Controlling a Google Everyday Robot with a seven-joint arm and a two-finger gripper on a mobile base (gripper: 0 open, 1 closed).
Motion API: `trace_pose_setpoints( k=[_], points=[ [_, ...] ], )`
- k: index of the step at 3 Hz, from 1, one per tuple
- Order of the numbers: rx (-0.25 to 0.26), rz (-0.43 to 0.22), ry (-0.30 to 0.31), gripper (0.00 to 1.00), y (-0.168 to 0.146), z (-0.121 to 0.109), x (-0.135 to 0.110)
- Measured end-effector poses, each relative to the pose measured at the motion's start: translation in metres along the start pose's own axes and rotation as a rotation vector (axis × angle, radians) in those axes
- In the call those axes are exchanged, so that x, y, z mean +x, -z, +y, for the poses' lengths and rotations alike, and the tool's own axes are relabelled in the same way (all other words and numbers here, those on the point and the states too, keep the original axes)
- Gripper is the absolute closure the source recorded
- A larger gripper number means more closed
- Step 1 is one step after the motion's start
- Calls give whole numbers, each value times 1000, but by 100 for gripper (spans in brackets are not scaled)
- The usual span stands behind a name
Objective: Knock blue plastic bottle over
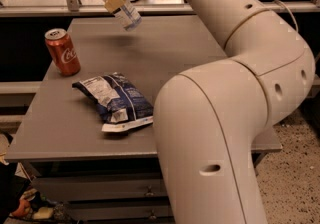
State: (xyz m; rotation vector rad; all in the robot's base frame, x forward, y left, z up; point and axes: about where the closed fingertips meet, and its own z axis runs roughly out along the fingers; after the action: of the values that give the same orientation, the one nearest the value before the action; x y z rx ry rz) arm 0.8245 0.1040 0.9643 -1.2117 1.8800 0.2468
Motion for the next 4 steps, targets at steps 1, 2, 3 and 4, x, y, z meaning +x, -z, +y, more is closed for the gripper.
trace_pose_setpoints(
  k=[1, 2, 3, 4],
  points=[
    [19, 127, 21, 100, 0, 5, 21],
    [43, 292, 45, 100, -16, 14, 50],
    [43, 370, 70, 100, -34, 21, 62],
    [1, 381, 97, 100, -62, 33, 67]
  ],
)
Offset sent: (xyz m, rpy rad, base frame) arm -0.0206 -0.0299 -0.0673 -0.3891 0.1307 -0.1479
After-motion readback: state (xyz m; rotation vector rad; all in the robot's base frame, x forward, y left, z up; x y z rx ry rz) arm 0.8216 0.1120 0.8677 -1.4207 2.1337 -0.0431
